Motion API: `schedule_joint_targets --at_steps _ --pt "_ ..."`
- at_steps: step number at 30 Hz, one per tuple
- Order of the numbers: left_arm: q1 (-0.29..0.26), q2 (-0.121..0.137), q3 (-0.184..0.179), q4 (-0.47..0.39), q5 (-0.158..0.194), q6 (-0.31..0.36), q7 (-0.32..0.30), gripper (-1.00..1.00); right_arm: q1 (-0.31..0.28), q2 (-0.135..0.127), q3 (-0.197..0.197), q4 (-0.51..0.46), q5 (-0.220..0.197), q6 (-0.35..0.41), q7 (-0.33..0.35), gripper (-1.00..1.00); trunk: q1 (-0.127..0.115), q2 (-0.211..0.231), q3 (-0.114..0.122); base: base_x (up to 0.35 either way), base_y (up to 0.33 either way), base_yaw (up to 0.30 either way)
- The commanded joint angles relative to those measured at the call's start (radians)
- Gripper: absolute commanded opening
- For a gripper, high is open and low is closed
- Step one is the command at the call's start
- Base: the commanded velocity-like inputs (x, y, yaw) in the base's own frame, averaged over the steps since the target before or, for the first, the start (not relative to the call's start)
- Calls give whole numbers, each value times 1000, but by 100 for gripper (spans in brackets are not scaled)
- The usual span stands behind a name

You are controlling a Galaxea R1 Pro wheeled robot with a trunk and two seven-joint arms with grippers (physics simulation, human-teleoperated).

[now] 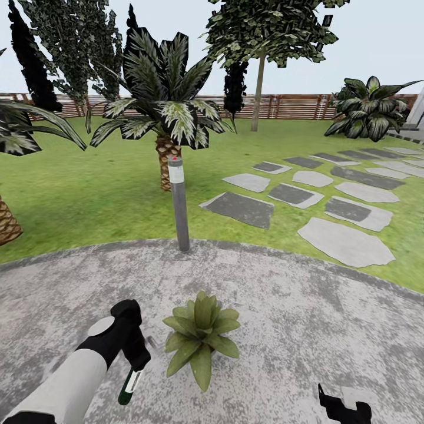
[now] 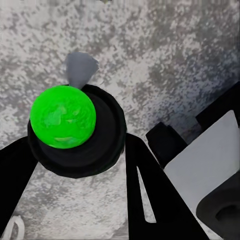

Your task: Pick up the pesticide atomizer in the garden and spray insectifuge to fully cover both potted plants in the garden.

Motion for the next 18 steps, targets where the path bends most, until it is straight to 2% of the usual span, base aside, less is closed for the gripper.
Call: schedule_joint_targets --at_steps 1,6,7,11,12,14,18 --pt "-1 1 -4 -1 -5 9 -9 -100 -1 0 -7 1 11 -4 -2 100 0 0 -1 0 0 0" --pt "4 19 1 1 -5 6 -9 -100 -1 0 -7 1 11 -3 -2 100 0 0 -1 0 0 0" --pt "6 32 0 2 -5 5 -9 -100 -1 0 -7 1 11 -3 -2 100 0 0 -1 0 0 0" --pt "10 54 -2 14 -4 1 -6 -100 -1 0 -7 2 12 -3 -2 100 0 0 -1 0 0 0" --pt "16 60 -3 16 -3 -21 -3 -100 -1 0 -7 2 12 -3 -2 100 0 0 -1 0 0 0" --pt "25 60 -1 27 -3 -72 18 -100 -1 0 -7 3 12 -3 -2 100 0 0 -1 0 0 0" --pt "35 53 10 64 -1 -106 111 -100 -1 0 -7 18 11 -3 -3 100 0 0 -1 0 0 0"
